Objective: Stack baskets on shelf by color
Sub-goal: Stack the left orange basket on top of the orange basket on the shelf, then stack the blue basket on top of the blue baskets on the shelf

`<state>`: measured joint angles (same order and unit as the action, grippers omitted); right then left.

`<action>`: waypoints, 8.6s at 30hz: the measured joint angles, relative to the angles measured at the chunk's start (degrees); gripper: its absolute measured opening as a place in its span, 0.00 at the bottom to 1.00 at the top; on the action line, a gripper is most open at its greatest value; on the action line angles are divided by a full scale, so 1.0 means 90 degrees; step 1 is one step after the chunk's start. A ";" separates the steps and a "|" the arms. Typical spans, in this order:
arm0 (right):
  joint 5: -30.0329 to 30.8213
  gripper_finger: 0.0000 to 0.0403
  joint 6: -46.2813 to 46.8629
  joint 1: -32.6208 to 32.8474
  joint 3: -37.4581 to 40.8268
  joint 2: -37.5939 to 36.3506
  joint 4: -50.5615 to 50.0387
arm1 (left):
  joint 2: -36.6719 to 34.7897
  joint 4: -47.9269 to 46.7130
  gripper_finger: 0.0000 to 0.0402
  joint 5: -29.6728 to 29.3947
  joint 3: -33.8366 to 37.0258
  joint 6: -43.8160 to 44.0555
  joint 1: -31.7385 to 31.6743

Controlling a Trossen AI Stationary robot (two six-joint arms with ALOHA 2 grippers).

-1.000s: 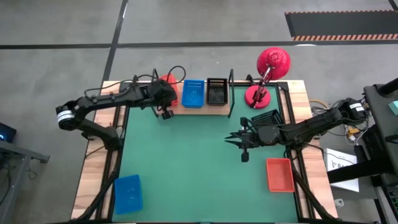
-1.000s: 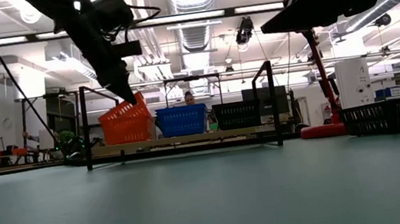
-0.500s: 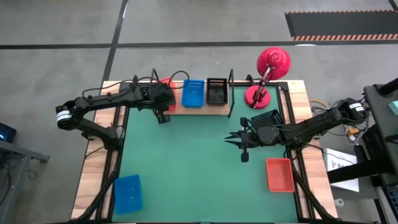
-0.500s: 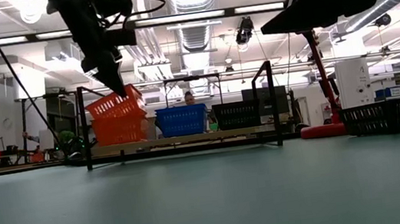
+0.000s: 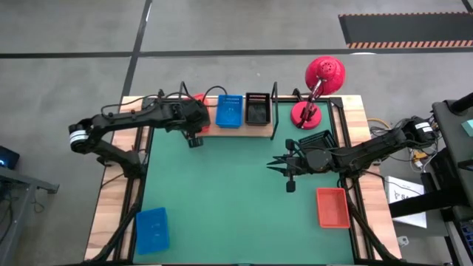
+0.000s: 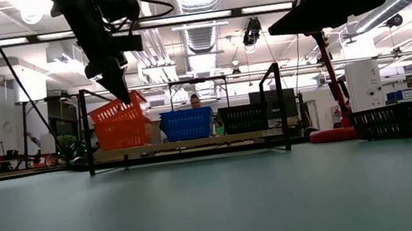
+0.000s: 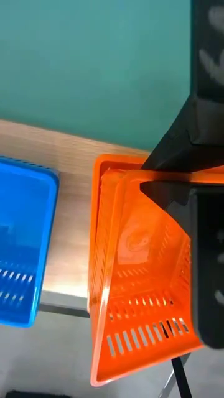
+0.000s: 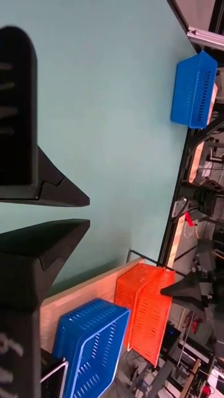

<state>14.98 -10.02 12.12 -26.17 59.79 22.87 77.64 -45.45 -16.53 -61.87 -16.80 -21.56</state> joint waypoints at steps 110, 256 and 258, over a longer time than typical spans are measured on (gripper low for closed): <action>0.0005 0.09 0.0115 -0.0002 0.0006 0.0002 -0.0234 | 0.0566 0.1394 0.24 -0.0861 0.0352 -0.1018 -0.0622; 0.1013 0.07 0.1066 0.1734 -0.1519 0.0464 -0.3102 | -0.0774 0.4305 0.00 -0.3028 0.2691 0.4151 0.2006; 0.1015 0.07 0.1063 0.1734 -0.1474 0.0464 -0.3005 | -0.0799 0.4298 0.00 -0.3024 0.2673 0.4150 0.2133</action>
<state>24.12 -0.45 27.73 -39.44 63.96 -4.17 70.45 -6.77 -43.75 -37.81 20.56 -2.36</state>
